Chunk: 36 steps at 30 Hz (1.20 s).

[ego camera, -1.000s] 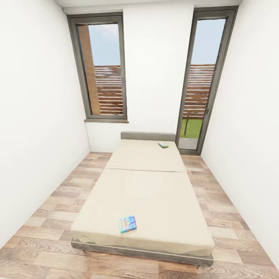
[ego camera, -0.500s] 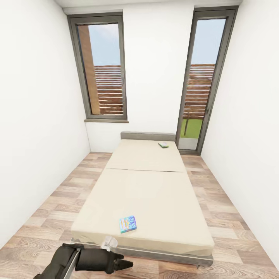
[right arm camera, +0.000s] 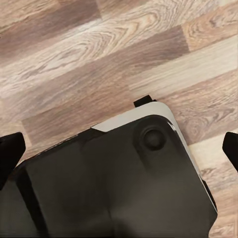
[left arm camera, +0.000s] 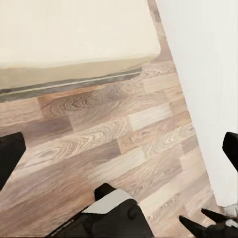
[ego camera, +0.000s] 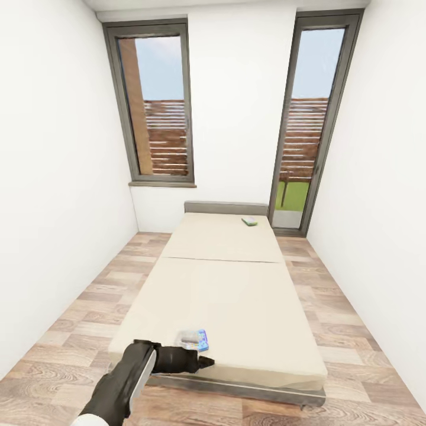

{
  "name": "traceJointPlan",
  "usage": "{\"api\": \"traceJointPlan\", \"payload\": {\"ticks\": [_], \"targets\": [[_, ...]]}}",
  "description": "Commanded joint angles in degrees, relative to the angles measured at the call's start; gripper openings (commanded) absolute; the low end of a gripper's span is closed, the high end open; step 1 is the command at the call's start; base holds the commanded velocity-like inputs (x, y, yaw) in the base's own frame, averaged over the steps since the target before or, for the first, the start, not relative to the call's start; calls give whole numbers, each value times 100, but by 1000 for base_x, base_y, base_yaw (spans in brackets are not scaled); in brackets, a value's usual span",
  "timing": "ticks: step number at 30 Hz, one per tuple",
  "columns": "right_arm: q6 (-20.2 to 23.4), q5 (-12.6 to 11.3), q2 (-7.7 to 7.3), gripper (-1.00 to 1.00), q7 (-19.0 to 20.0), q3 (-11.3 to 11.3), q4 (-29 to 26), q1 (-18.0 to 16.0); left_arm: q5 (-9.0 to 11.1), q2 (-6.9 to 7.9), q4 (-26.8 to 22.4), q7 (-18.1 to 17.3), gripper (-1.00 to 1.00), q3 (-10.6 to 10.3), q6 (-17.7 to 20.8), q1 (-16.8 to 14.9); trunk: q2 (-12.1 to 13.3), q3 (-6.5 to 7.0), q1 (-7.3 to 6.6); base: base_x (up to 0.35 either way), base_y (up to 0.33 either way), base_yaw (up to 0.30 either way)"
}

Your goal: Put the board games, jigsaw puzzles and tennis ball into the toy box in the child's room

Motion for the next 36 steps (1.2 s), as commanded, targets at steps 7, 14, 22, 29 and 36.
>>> {"api": "traceJointPlan", "payload": {"ticks": [7, 14, 22, 29, 36], "targets": [[-33, -1, 18, 100, 9, 111, 5, -5, 20, -364, 2265, 2166, 100, 114, -1557, -1045, -14, -40, 3, 0, 0, 0], [-25, 3, 20, 100, 7, 119, 5, -5, 32, -489, 2679, 3435, 100, 160, -2139, -1209, -14, -99, 3, 0, 0, 0], [-27, 18, -20, 100, 553, 292, -41, -7, 27, -489, 2726, 3644, 100, 158, -2390, -1231, -14, -174, 3, 0, 0, 0], [405, -6, -176, 100, 2677, 735, -183, -133, 11, -471, 2661, 3664, 100, 147, -2405, -1237, -14, -240, 3, 0, 0, 0], [1164, -40, -364, 100, 3521, 790, -417, -305, -4, -317, 2349, 3667, 100, 138, -2377, -1236, -14, -306, 3, 0, 0, 0]]}}
